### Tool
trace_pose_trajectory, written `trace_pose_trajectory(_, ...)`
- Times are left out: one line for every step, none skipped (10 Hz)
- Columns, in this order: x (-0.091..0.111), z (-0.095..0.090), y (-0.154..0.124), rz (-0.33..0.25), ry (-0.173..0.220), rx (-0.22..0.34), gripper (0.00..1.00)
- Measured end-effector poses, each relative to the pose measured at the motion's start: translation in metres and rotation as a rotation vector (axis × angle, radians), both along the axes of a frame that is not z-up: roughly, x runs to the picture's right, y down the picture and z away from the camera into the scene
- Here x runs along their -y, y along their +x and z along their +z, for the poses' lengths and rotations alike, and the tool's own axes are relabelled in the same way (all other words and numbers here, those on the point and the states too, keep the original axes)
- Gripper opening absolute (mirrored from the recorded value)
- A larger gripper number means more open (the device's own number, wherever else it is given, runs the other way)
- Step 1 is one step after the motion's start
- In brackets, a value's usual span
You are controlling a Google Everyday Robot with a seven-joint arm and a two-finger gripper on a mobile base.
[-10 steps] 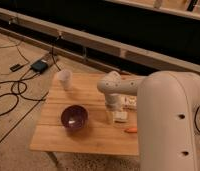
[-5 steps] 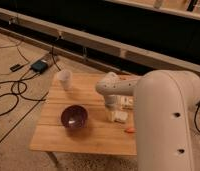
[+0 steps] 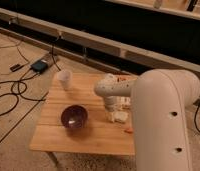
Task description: Place the white sponge in the ceramic cup
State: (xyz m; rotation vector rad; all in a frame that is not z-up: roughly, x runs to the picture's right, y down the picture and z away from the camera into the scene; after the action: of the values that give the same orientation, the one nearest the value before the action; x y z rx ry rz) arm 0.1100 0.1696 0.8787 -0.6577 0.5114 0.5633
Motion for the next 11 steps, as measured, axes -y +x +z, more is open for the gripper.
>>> trace_pose_trajectory(0.002, -0.002, -0.001, 0.012, 0.0, -0.009, 0.24)
trace_pose_trajectory(0.006, -0.007, -0.003, 0.032, 0.002, -0.02, 0.12)
trace_pose_trajectory(0.013, -0.012, -0.01, 0.055, 0.01, -0.022, 0.04)
trace_pose_trajectory(0.023, -0.017, -0.018, 0.076, 0.026, -0.019, 0.01)
trace_pose_trajectory(0.036, -0.024, -0.032, 0.103, 0.045, -0.01, 0.01)
trace_pose_trajectory(0.042, -0.027, -0.042, 0.118, 0.054, -0.001, 0.01)
trace_pose_trajectory(0.054, -0.032, -0.061, 0.136, 0.073, 0.023, 0.01)
trace_pose_trajectory(0.067, -0.036, -0.083, 0.154, 0.094, 0.054, 0.01)
trace_pose_trajectory(0.077, -0.038, -0.104, 0.174, 0.112, 0.085, 0.01)
trace_pose_trajectory(0.084, -0.039, -0.116, 0.188, 0.124, 0.104, 0.01)
trace_pose_trajectory(0.098, -0.037, -0.14, 0.223, 0.157, 0.145, 0.01)
